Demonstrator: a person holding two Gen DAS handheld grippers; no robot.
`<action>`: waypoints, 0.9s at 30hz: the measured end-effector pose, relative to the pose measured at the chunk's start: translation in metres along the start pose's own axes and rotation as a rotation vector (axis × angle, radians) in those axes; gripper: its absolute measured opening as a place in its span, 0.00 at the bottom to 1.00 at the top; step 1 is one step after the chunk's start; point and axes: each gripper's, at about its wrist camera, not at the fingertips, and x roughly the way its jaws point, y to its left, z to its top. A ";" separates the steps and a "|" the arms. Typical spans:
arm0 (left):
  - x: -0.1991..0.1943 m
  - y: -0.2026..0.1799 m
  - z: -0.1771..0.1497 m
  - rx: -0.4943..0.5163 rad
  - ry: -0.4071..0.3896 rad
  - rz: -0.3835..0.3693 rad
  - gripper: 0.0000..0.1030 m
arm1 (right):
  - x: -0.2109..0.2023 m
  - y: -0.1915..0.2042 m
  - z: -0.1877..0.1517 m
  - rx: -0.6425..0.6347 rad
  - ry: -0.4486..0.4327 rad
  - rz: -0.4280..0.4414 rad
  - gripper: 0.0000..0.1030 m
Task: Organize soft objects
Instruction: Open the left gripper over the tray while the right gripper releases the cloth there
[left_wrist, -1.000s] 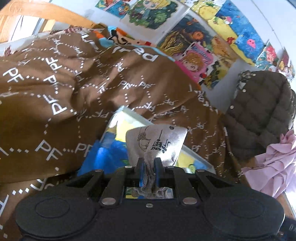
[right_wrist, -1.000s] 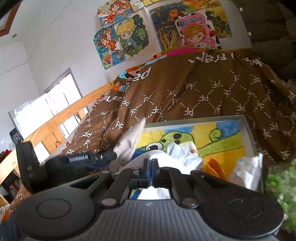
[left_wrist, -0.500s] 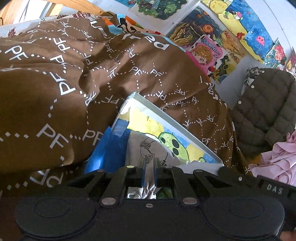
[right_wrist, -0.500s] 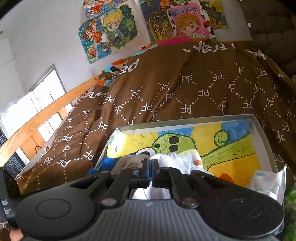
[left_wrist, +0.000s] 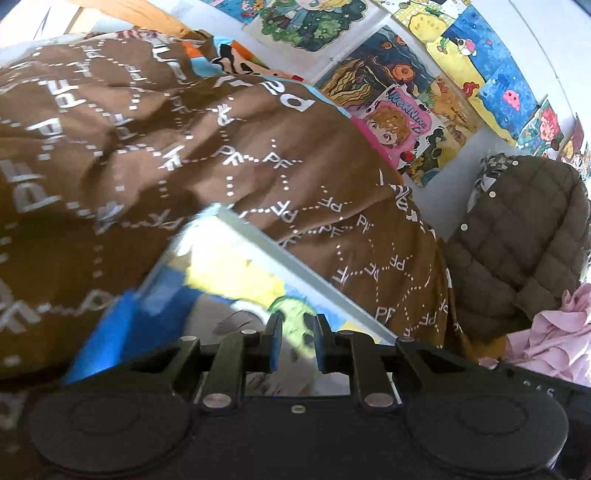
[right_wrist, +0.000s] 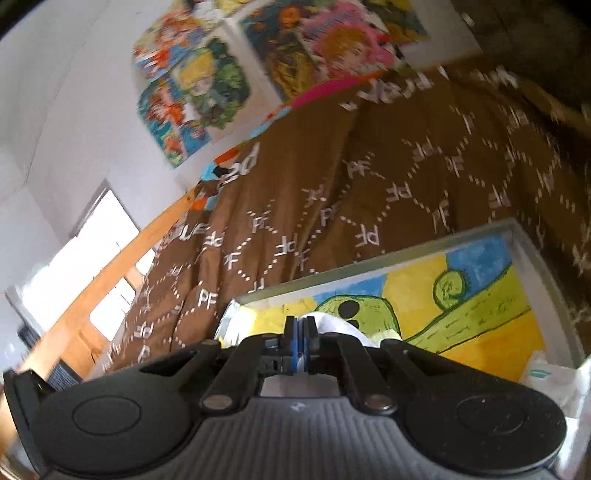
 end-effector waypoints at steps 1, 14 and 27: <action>0.007 -0.004 0.000 -0.004 0.005 0.004 0.21 | 0.003 -0.005 0.003 0.021 0.003 0.005 0.03; 0.053 -0.027 -0.005 -0.123 -0.161 0.192 0.70 | 0.021 -0.043 0.009 0.156 0.027 0.058 0.03; 0.060 -0.022 -0.009 -0.233 -0.219 0.350 0.70 | 0.019 -0.039 0.003 0.107 0.027 0.051 0.10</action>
